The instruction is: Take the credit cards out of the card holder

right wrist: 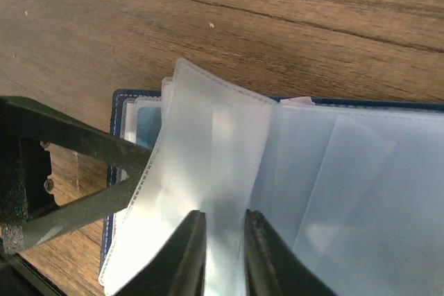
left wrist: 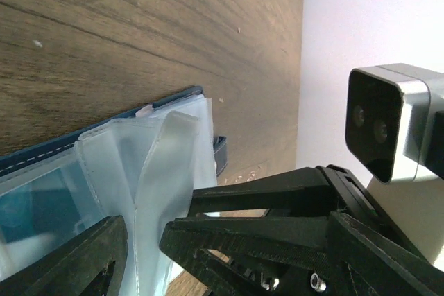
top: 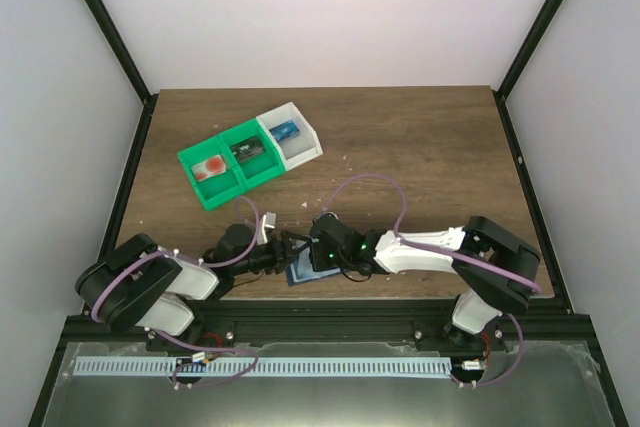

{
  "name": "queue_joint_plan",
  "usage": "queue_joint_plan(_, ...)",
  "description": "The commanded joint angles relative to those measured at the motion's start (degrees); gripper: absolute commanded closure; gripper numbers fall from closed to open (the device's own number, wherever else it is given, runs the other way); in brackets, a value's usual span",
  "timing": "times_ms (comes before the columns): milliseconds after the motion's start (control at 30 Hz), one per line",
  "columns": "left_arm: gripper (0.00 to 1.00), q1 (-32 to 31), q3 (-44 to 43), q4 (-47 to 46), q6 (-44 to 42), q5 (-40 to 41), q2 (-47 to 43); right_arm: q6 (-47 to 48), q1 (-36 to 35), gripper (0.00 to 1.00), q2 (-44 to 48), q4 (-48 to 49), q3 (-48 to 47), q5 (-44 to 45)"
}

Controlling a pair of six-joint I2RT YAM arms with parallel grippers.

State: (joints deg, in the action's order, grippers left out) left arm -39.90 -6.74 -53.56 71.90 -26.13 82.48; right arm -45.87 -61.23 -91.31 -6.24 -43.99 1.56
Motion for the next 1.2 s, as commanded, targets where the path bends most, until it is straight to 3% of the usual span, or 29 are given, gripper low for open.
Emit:
queue_joint_plan(0,0.2,-0.5,-1.6,-2.8,0.0,-0.7,-0.2,-0.3,0.3,0.8,2.2,1.7,0.3,0.8)
queue_joint_plan(467,0.2,-1.1,-2.9,-6.0,1.3,-1.1,2.3,1.1,0.7,0.64,9.3,-3.9,2.0,6.7)
queue_joint_plan(767,0.21,-4.2,-8.4,-5.7,1.6,-0.7,5.0,2.4,1.3,0.55,21.5,-6.2,7.3,6.6)
queue_joint_plan(967,0.21,-5.9,-11.4,-8.1,1.7,-1.2,8.7,2.6,1.3,0.55,27.3,-4.9,10.5,4.6)
queue_joint_plan(1167,0.21,-3.5,-7.0,-5.5,1.1,0.8,5.6,4.9,1.3,0.57,25.3,1.0,10.6,-1.3)
